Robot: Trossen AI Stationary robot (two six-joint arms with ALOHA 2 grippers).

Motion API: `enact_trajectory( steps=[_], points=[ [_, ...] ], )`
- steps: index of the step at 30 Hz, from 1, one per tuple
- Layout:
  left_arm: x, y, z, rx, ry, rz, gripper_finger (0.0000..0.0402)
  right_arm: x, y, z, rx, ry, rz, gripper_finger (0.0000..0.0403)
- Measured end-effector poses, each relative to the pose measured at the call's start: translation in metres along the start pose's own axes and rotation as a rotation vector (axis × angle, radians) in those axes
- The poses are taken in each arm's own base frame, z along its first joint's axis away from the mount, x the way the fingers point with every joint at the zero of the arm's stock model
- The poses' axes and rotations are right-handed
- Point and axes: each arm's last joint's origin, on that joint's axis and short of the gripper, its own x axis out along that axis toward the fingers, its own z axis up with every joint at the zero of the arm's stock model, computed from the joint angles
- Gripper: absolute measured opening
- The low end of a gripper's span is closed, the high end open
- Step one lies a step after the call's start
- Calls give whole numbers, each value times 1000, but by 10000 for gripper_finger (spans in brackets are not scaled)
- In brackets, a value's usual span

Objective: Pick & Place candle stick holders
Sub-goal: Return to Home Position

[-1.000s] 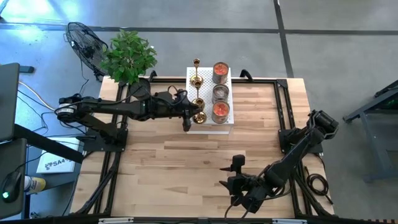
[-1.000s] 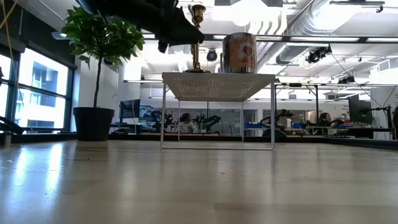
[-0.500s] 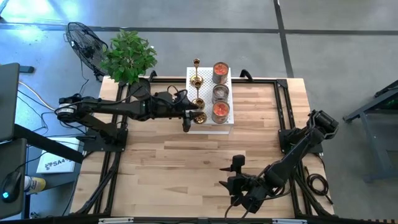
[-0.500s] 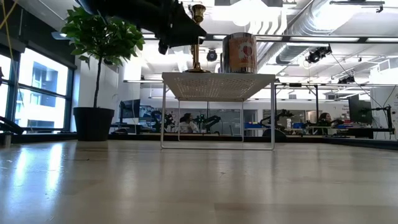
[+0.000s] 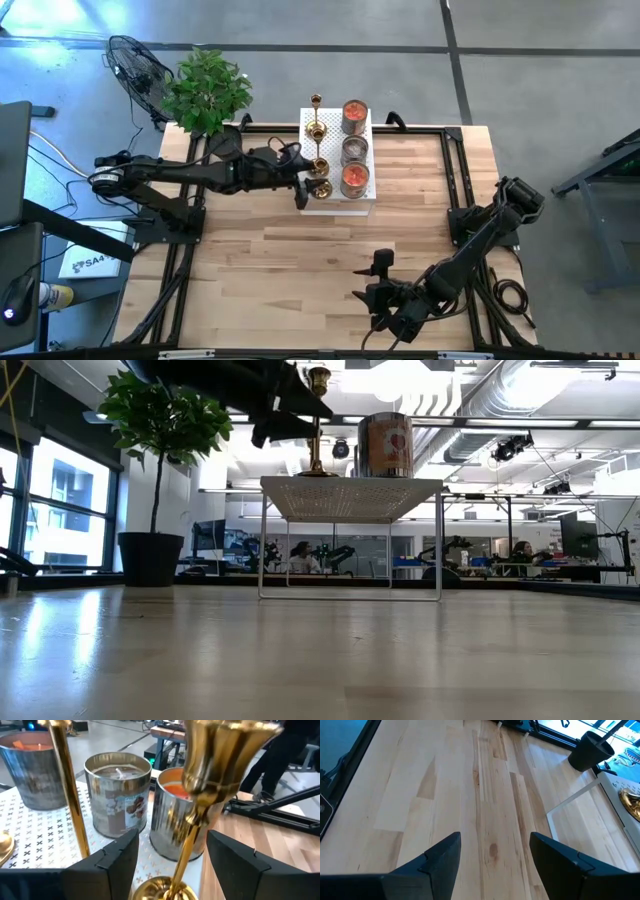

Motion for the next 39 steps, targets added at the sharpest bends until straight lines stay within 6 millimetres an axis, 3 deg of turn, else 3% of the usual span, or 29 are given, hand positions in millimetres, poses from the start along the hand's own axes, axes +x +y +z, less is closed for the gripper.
enact_trajectory(
  steps=[8,22,28,34,39],
  points=[
    [-18,1,8,0,28,1,232,0,0,0,-5,2,3,232],
    [-66,4,10,-97,218,-2,232,0,-4,2,56,-55,-122,233],
    [-89,4,11,-125,277,-63,232,3,-3,9,58,-83,-77,229],
    [-112,-8,9,-92,309,-42,231,12,-10,16,51,-93,-65,225],
    [-128,-27,11,21,272,-107,174,19,-18,18,15,-70,-41,183]
  ],
)
